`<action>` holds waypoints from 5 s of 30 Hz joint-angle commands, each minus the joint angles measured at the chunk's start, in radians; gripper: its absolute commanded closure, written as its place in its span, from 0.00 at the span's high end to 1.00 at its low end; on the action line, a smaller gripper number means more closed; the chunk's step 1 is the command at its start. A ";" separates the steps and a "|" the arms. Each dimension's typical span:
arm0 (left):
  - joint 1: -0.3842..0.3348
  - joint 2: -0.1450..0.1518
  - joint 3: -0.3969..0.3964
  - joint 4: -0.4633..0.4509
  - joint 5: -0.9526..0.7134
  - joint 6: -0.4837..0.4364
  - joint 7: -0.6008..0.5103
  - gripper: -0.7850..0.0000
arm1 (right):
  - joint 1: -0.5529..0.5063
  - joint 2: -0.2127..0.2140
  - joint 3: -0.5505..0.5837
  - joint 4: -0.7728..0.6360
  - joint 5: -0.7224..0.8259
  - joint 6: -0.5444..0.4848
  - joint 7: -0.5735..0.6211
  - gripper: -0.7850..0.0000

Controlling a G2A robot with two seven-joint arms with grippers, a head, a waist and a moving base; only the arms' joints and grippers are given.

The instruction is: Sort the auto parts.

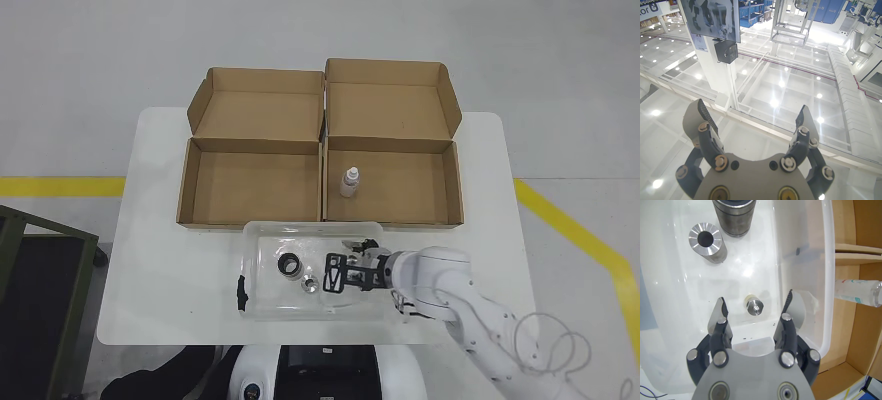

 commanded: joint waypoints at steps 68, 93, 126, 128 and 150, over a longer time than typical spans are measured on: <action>0.000 0.000 0.000 0.000 0.000 0.000 0.000 1.00 | -0.041 0.015 0.288 -0.316 0.146 0.222 -0.701 0.00; 0.000 0.000 0.000 0.000 0.000 0.000 0.000 1.00 | -0.081 0.015 0.435 -0.283 0.254 0.268 -0.895 0.00; 0.000 0.000 0.000 0.000 0.000 0.000 0.000 1.00 | 0.013 0.032 0.398 0.005 0.375 0.156 -0.475 0.00; 0.000 0.000 0.000 0.000 0.000 0.000 0.000 1.00 | 0.021 0.033 0.391 0.025 0.373 0.156 -0.447 0.00; 0.000 0.000 0.000 0.000 0.000 0.000 0.000 1.00 | 0.121 0.040 0.335 0.266 0.406 0.155 -0.233 0.00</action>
